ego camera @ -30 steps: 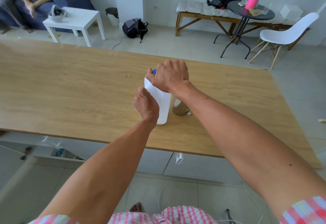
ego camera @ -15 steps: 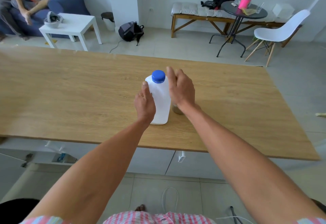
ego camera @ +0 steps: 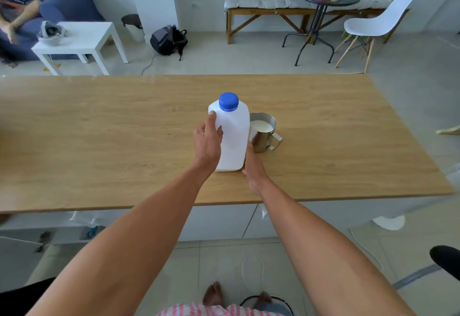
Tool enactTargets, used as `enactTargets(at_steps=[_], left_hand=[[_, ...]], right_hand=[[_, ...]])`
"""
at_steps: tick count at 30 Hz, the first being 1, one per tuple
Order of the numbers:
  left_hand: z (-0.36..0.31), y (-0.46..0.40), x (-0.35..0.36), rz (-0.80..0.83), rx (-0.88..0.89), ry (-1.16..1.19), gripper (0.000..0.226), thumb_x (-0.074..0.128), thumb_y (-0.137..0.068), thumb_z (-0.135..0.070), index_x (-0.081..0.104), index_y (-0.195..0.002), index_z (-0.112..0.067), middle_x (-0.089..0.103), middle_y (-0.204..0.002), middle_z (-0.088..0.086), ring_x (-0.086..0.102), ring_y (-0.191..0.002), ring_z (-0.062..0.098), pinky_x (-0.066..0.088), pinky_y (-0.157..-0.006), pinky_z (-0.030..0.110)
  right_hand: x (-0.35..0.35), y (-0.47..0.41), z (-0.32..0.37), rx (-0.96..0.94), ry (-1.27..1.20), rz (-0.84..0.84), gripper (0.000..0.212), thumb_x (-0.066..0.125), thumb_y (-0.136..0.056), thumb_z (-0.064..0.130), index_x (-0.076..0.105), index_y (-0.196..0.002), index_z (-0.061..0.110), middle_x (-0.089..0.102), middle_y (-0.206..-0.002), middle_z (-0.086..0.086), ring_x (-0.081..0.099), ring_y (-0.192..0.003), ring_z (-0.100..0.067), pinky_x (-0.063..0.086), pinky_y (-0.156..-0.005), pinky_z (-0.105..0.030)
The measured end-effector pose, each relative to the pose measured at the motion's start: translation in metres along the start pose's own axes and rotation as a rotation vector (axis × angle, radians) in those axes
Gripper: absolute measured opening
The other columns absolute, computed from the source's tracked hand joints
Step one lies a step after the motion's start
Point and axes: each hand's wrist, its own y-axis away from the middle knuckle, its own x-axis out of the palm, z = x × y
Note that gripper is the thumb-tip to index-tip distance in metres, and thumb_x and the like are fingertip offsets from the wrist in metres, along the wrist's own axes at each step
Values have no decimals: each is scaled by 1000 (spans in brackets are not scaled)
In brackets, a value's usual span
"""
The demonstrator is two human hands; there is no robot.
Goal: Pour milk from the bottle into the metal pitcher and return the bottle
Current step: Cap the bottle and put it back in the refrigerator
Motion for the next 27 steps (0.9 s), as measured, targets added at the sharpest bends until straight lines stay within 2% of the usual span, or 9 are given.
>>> enactTargets(at_steps=[2,5,7,10,17,22,25,27], left_hand=[[-2,1,0,7,-7,22,52,45,-107,-31,42,-75,10,35,-78,18,37,-50,6,37,-49,9],[-5,3,0,13,-8,50,55,47,-106,-31,38,-72,11,30,-77,17,33,-52,10,35,-48,11],[-8,8,2,10,6,56,52,50,-105,-30,30,-66,-2,25,-72,16,29,-55,12,34,-49,13],[-13,19,5,-14,7,89,50,52,-103,-27,20,-65,-19,21,-62,1,26,-57,13,34,-50,16],[-21,59,2,-133,23,117,48,53,-100,-27,18,-69,-19,16,-74,12,20,-62,18,24,-53,25],[-18,97,-9,-287,-24,147,44,56,-98,-30,22,-72,-20,18,-79,13,22,-68,21,25,-58,29],[-13,121,-28,-380,-22,165,45,56,-96,-32,22,-71,-19,19,-77,10,22,-67,21,25,-58,28],[-11,137,-46,-429,11,186,47,56,-93,-33,17,-74,-15,17,-75,11,19,-69,24,22,-59,31]], right_hand=[[1,-2,-2,-6,-32,-4,35,36,-101,64,69,-106,54,73,-115,21,62,-116,-4,45,-109,-41],[0,3,-2,-11,-43,-9,40,35,-101,67,68,-116,50,72,-120,20,61,-119,-5,43,-111,-42],[-2,8,0,-15,-46,3,48,32,-100,69,66,-124,45,71,-123,19,60,-121,-5,43,-112,-41],[-8,14,1,-35,-42,33,52,31,-100,70,66,-127,42,72,-122,18,61,-120,-5,44,-110,-41],[-23,32,-10,-80,54,135,39,36,-103,58,69,-114,41,73,-117,12,65,-115,-12,47,-109,-48],[-22,57,-20,-59,116,274,43,32,-103,60,67,-113,37,73,-116,12,65,-114,-14,50,-102,-42],[-11,75,-27,-54,149,383,45,31,-105,55,67,-119,32,74,-115,10,67,-109,-13,52,-88,-33],[3,89,-33,-57,174,453,44,31,-107,53,66,-121,31,74,-115,10,67,-107,-13,51,-86,-31]])
